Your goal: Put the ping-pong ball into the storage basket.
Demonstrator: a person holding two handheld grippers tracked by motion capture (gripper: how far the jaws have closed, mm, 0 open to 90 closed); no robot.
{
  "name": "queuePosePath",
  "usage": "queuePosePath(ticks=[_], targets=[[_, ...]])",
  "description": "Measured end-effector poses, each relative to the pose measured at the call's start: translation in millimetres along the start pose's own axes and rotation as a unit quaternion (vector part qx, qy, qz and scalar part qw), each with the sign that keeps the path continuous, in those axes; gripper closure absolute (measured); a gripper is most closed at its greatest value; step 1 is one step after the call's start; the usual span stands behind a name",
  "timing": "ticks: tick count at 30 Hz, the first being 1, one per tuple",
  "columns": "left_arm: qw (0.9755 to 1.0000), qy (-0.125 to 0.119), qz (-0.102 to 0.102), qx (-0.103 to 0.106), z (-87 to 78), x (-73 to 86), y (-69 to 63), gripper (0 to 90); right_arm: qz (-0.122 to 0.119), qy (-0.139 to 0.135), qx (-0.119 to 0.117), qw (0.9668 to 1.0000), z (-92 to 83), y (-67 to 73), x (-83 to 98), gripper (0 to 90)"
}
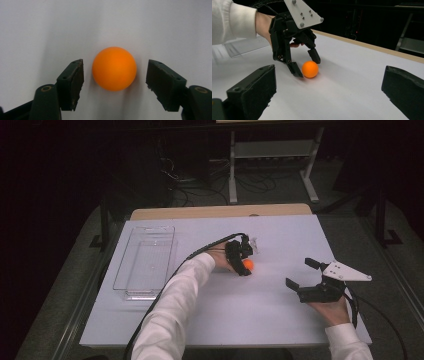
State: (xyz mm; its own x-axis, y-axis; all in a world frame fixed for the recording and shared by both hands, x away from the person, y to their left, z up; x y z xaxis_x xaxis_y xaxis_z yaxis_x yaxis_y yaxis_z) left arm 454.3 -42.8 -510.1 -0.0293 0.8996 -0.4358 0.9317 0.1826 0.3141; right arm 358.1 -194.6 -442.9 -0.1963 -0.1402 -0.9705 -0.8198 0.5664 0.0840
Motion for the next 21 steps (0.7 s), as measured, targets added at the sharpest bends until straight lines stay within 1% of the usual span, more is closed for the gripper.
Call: queuePosePath(ticks=[3, 5, 7, 12, 15, 16, 19, 21], targets=[[1.0000, 0.000, -0.002, -0.001, 0.8, -0.1, 0.4, 35.3, 0.000, 0.000, 0.000, 1.0000, -0.1, -0.2, 0.1, 0.0], [1.0000, 0.001, -0.003, 0.002, 1.2, 0.4, 0.3, 38.1, 0.000, 0.001, 0.000, 1.0000, 0.0, -0.2, 0.3, 0.0], [1.0000, 0.001, -0.004, 0.002, 1.7, 0.7, 0.5, 39.0, 0.000, 0.001, 0.000, 1.0000, 0.0, -0.1, 0.2, 0.0], [0.9998, 0.004, -0.005, 0.017, 3.4, 3.5, -0.7, 45.4, 0.002, 0.003, 0.001, 1.0000, -0.2, -0.3, 1.1, 0.0], [0.9998, 0.002, -0.004, 0.020, 3.5, 3.7, -0.7, 49.4, 0.003, 0.002, 0.003, 1.0000, -1.1, -0.5, 1.1, 0.0], [0.9998, 0.001, -0.004, 0.021, 3.5, 3.4, -1.2, 49.9, 0.003, 0.003, 0.003, 1.0000, -1.2, -0.5, 1.3, 0.0], [0.9998, 0.001, 0.003, 0.022, 3.0, 3.1, -2.3, 50.3, 0.002, 0.005, 0.003, 1.0000, -0.9, -0.6, 2.0, 0.0], [0.9998, 0.002, 0.005, 0.019, 2.9, 3.0, -2.7, 50.4, 0.002, 0.005, 0.002, 1.0000, -0.8, -0.5, 2.2, 0.0]])
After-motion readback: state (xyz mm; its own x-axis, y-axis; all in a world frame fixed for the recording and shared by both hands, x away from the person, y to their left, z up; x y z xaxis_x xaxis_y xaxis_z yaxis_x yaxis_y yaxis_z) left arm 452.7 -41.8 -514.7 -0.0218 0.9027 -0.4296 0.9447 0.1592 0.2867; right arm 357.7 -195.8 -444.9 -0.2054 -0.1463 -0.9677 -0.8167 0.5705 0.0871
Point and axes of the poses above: each handheld gripper's, and its own axes: z roughly forward along the jaws, x roughly out of its underside, y roughly to its left, the point moved 10 cm from there along z, roughly forward along the jaws, and after that the axes turned 14 degrees about -x, right-handed, at the moved point
